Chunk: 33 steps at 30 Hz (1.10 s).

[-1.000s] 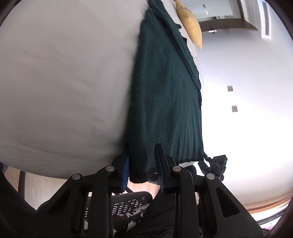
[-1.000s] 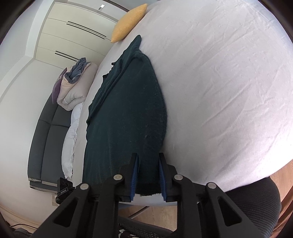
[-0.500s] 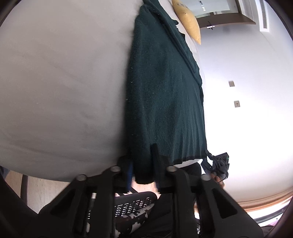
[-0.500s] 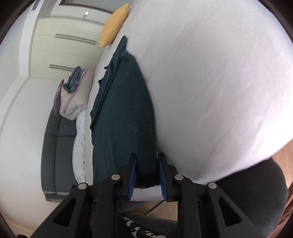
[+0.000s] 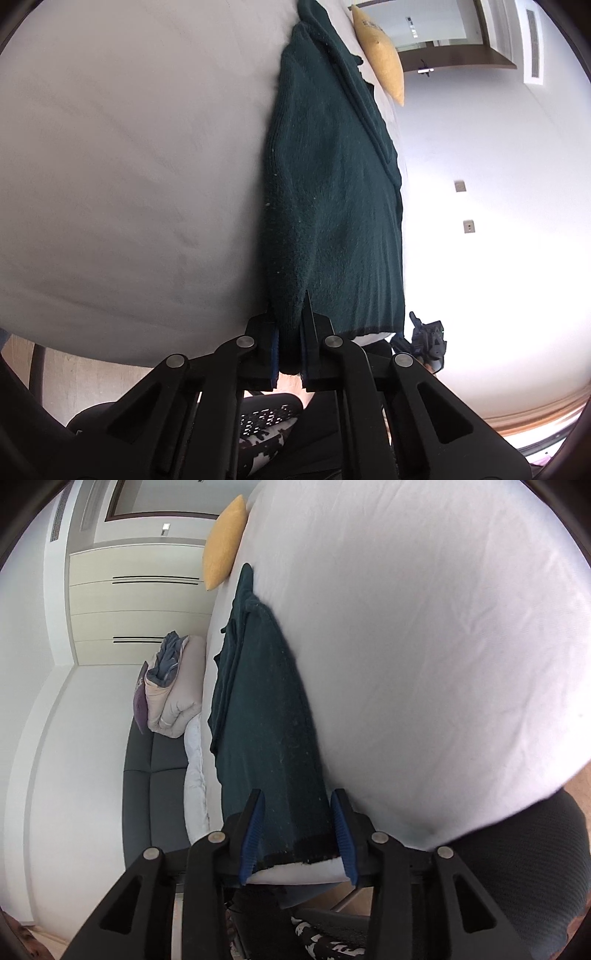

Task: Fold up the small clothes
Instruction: 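Grasp the sweater's folded end with the left tool while the right tool grasps beside it, then lift and fold the held end over the sweater with both tools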

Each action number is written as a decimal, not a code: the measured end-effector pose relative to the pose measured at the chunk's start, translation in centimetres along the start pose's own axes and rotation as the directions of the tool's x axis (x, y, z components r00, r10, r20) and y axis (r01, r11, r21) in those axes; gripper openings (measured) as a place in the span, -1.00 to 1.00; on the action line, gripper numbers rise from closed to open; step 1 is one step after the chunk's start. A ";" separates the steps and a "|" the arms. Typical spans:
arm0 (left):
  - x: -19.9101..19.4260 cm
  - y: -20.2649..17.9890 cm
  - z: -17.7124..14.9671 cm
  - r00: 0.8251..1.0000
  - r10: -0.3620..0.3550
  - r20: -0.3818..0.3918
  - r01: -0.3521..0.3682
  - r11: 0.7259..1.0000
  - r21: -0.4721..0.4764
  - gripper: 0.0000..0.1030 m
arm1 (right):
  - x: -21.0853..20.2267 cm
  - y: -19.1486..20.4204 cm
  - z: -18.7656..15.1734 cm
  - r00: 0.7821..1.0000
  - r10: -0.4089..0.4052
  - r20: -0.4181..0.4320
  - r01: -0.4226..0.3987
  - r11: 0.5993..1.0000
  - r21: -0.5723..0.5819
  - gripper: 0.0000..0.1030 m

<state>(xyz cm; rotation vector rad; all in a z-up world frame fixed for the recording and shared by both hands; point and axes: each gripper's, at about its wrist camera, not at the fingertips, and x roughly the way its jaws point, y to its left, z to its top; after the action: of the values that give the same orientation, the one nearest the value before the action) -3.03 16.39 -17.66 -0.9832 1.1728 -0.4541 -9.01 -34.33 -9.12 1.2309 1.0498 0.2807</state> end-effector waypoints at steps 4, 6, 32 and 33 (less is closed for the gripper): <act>-0.5 -0.1 0.3 0.999 -0.028 0.025 0.029 1.000 -0.013 -0.89 | -0.1 0.1 0.0 0.999 0.040 0.013 -0.039 0.999 -0.012 -0.51; -0.6 -0.1 0.3 0.999 -0.031 0.029 0.032 0.999 -0.015 -0.89 | -0.5 0.3 -0.1 0.999 0.045 0.029 -0.044 0.999 -0.027 -0.63; -2.5 -3.1 1.1 0.982 -0.163 0.100 0.163 0.987 0.014 -0.90 | 0.9 9.0 0.4 0.998 -0.045 0.042 0.054 0.970 -0.236 -0.83; -2.8 -3.6 1.4 0.978 -0.176 0.108 0.175 0.984 0.019 -0.90 | 1.2 9.6 0.8 0.999 -0.034 0.041 0.043 0.970 -0.238 -0.83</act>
<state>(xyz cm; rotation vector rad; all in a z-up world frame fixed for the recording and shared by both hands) -2.12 17.15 -13.10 -1.0950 0.9888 -0.5391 -4.45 -30.42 -1.44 0.9942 0.9766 0.3434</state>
